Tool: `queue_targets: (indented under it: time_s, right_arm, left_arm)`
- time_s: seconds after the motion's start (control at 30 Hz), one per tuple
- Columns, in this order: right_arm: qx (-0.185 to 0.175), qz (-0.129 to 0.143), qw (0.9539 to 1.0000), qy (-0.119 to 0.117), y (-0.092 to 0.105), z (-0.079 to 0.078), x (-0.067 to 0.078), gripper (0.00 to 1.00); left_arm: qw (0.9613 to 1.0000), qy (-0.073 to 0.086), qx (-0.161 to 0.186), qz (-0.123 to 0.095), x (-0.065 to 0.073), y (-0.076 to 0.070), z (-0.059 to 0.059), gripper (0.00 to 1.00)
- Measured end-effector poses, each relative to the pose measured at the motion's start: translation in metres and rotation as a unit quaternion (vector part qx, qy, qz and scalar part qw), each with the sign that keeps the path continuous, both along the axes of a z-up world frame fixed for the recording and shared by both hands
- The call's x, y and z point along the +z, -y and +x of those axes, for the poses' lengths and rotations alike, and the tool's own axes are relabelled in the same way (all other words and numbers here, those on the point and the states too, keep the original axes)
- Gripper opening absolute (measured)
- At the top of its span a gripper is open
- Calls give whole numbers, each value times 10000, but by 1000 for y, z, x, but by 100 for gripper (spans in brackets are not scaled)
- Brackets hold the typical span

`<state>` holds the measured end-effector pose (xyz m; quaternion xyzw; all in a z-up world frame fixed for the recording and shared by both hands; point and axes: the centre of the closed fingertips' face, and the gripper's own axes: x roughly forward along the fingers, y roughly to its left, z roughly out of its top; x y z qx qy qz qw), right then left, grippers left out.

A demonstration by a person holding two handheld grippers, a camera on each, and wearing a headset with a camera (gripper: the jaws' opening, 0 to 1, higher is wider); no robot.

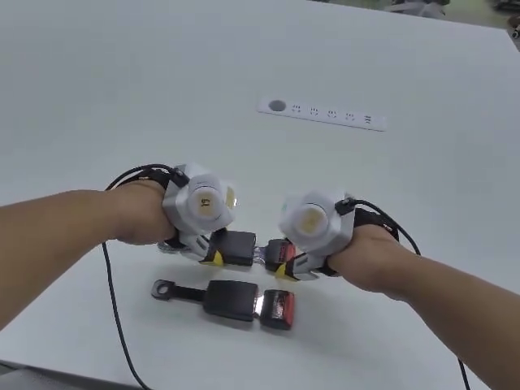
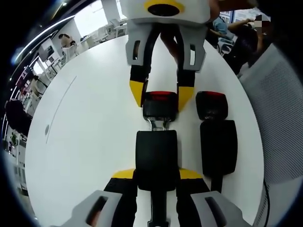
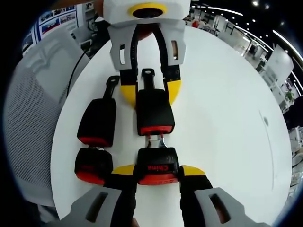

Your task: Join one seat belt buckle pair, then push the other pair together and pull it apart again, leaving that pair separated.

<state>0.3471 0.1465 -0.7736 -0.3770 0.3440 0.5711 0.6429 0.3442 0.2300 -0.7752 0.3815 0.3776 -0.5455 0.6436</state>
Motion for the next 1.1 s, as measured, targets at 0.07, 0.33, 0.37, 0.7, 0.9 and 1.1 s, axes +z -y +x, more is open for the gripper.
queue_targets:
  time_s: [0.07,0.33,0.37,0.7,0.9,1.1]
  right_arm:
    - [-18,48,10000,-41,0,-1,0,32]
    - [-10,16,10000,-60,22,2,-2,32]
    - [-42,-5,10000,-64,28,1,-2,32]
    - [-346,-202,9992,-58,83,-7,-6,33]
    - [-304,-399,9987,3,107,-8,-4,33]
    - [-356,-554,9978,-43,122,-8,-3,33]
  left_arm:
    - [10000,0,-28,-5,0,1,-1,31]
    - [10000,1,30,-51,1,2,-2,31]
    - [10000,1,34,-48,1,2,-2,31]
    - [9999,20,140,-93,2,1,-2,31]
    - [9999,-5,92,-55,1,1,-2,32]
    - [10000,-33,73,-45,1,2,-3,32]
